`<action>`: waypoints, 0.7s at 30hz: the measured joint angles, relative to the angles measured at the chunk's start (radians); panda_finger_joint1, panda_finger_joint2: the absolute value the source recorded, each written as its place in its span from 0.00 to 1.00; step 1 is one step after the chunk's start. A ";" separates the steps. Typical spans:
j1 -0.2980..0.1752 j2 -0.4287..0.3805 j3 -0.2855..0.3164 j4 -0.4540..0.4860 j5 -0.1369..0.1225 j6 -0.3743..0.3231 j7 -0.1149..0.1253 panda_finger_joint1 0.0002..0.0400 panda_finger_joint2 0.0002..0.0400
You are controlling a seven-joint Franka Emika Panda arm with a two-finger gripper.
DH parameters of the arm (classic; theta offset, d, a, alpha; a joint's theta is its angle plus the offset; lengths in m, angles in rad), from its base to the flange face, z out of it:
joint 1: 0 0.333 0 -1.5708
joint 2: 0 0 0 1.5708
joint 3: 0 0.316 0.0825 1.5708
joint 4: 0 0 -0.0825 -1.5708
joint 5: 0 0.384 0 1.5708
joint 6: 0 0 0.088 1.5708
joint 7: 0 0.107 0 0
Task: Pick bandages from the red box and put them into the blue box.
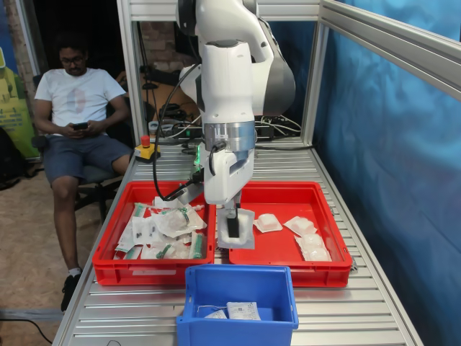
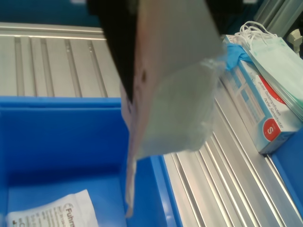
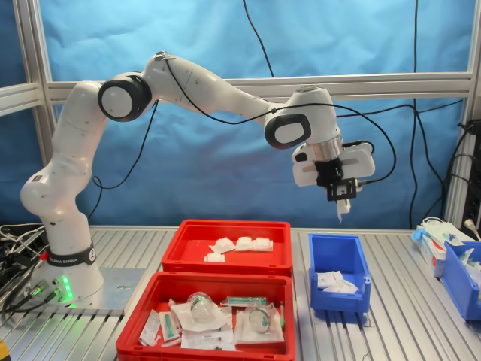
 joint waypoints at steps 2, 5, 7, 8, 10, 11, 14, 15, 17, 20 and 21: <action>0.000 0.000 -0.002 0.000 0.000 0.000 -0.004 0.14 0.14; 0.000 0.000 -0.007 0.000 0.000 0.000 -0.014 0.14 0.14; 0.000 0.000 -0.011 0.000 0.000 0.000 -0.023 0.14 0.14; 0.000 0.000 -0.012 0.000 0.000 0.000 -0.026 0.14 0.14; 0.000 0.000 -0.015 0.000 0.000 0.000 -0.031 0.14 0.14; 0.000 0.000 -0.016 0.000 0.000 0.000 -0.033 0.14 0.14; 0.000 0.000 -0.018 0.000 0.000 0.000 -0.038 0.14 0.14; 0.000 0.000 -0.019 0.000 0.000 0.000 -0.042 0.14 0.14; 0.000 0.000 -0.020 0.000 0.000 0.000 -0.046 0.14 0.14; 0.000 0.000 -0.021 0.000 0.000 0.000 -0.050 0.14 0.14; 0.000 0.000 -0.021 0.000 0.000 0.000 -0.052 0.14 0.14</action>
